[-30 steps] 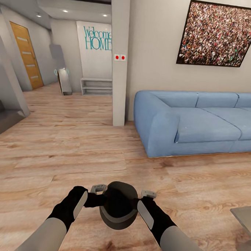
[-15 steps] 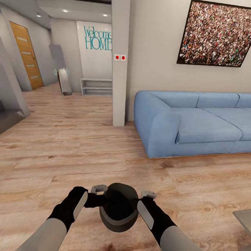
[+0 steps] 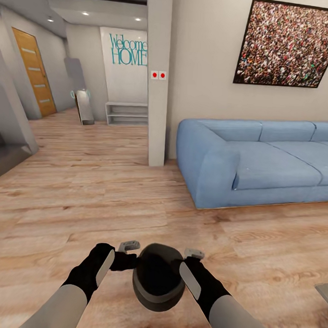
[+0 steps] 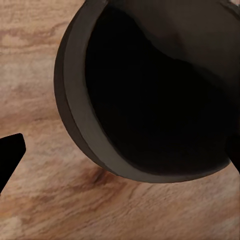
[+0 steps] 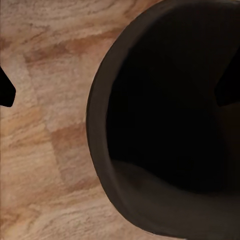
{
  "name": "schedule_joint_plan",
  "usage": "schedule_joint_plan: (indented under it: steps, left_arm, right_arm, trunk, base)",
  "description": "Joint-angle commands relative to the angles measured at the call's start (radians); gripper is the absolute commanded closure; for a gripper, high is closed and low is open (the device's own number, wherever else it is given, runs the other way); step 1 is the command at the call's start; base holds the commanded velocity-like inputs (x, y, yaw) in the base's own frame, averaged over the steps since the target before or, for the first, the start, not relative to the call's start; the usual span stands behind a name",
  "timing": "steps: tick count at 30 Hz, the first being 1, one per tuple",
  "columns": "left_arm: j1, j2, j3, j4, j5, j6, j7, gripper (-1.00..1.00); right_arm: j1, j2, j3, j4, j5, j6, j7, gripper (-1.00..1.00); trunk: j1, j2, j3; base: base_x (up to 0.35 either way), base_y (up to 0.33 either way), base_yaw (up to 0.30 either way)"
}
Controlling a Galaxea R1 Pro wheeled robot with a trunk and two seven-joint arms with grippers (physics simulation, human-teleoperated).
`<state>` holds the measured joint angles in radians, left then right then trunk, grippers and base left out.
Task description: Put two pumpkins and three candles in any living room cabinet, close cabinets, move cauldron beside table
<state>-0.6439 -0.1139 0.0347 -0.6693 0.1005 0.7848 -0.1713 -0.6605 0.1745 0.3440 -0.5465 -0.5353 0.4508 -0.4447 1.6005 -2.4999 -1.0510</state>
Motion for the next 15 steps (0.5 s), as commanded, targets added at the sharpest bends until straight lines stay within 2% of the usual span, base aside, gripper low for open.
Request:
schedule_joint_plan:
  steps: [1,5,15]
  left_arm:
    - [0.0,-0.001,0.004,-0.001,0.007,0.006,0.002,-1.0]
    - [-0.001,-0.003,0.002,-0.001,0.006,0.005,0.005,-1.0]
    - [-0.002,-0.007,0.002,-0.001,0.005,0.005,0.008,-1.0]
  right_arm:
    - [0.0,0.0,0.003,-0.001,-0.006,0.003,-0.008,-1.0]
    - [-0.001,0.0,0.003,-0.001,-0.006,0.003,-0.007,-1.0]
    - [0.0,0.0,0.003,-0.001,-0.005,0.003,-0.007,-1.0]
  trunk:
    - [0.0,0.0,-0.001]
    - [0.0,0.0,-0.001]
    - [0.0,0.0,-0.001]
  base:
    - [0.169,0.003,0.0]
    - [0.08,0.001,0.0]
    - [0.006,0.0,0.0]
